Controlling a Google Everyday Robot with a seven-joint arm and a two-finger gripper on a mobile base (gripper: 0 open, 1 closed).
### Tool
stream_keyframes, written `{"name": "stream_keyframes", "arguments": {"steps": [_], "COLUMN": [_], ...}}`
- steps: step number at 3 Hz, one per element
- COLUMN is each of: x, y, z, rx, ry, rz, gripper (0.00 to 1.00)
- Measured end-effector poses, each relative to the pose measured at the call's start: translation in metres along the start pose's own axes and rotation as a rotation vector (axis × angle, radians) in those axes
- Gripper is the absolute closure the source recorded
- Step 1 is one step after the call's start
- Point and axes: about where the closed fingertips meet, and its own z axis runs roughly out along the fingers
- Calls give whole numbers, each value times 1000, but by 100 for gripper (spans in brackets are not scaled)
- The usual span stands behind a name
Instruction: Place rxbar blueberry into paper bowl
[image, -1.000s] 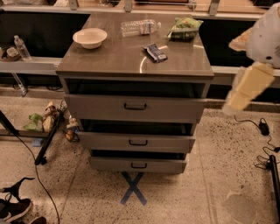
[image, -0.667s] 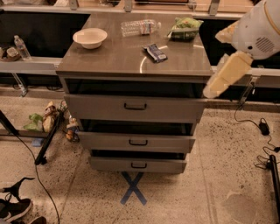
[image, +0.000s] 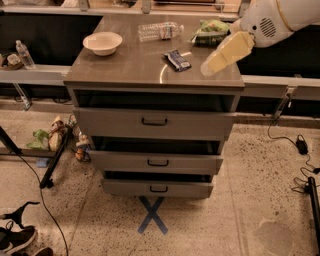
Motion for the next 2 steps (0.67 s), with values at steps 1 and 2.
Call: {"name": "stream_keyframes", "arguments": {"steps": [1, 2], "x": [2, 6], "y": [2, 7], "z": [6, 20], "rx": [-3, 17], "ry": [-26, -84], "rz": [25, 100], "gripper": [0, 0]}}
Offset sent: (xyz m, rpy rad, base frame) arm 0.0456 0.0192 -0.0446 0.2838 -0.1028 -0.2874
